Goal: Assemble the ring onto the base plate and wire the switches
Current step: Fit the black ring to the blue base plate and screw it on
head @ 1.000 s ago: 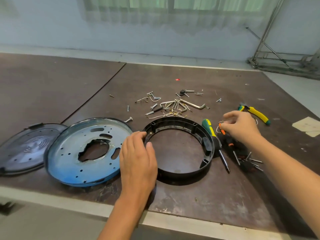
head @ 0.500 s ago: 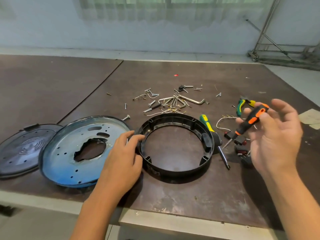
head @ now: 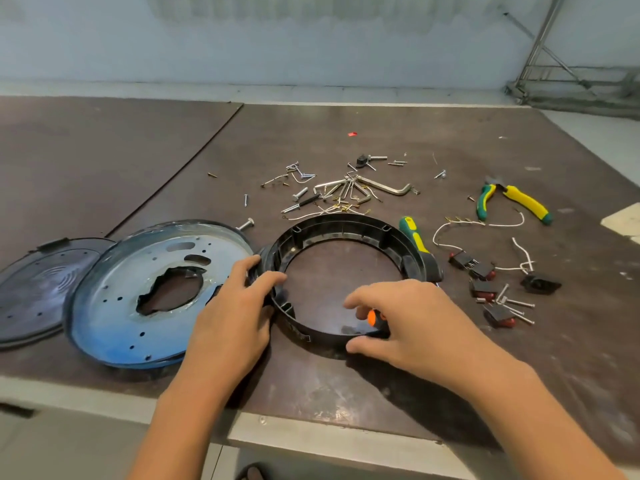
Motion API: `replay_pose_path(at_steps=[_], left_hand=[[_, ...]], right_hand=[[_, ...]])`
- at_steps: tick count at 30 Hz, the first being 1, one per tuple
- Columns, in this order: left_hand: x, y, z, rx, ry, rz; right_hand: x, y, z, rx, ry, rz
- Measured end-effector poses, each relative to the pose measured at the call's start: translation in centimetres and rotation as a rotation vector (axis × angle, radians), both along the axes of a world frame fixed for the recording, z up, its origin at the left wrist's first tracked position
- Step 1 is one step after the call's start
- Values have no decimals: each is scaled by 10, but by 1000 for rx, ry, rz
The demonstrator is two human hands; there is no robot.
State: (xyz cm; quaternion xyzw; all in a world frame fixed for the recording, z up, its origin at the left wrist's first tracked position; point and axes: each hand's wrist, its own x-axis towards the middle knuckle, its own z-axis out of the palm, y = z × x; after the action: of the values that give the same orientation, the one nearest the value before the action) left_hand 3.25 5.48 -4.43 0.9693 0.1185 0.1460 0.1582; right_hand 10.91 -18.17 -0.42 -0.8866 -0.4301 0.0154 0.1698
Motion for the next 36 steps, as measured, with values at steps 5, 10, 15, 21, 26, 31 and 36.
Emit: replay_pose_path(at_steps=[5, 10, 15, 21, 26, 31, 36], left_hand=[[0, 0, -3, 27, -38, -1], [1, 0, -1, 75, -77, -49], [2, -16, 9, 94, -169, -261], [5, -25, 13, -145, -309, -345], [5, -18, 24, -393, -448, -255], [3, -13, 36, -658, -557, -154], [5, -18, 41, -862, -640, -90]], right_hand=[[-5, 5, 0, -55, -130, 9], [-3, 0, 8, -18, -271, 12], [4, -10, 19, 286, -352, -40], [11, -15, 18, 545, -294, -34], [27, -35, 21, 653, -204, -334], [32, -41, 8, 556, 0, -477], [34, -34, 1, 425, 70, -429]])
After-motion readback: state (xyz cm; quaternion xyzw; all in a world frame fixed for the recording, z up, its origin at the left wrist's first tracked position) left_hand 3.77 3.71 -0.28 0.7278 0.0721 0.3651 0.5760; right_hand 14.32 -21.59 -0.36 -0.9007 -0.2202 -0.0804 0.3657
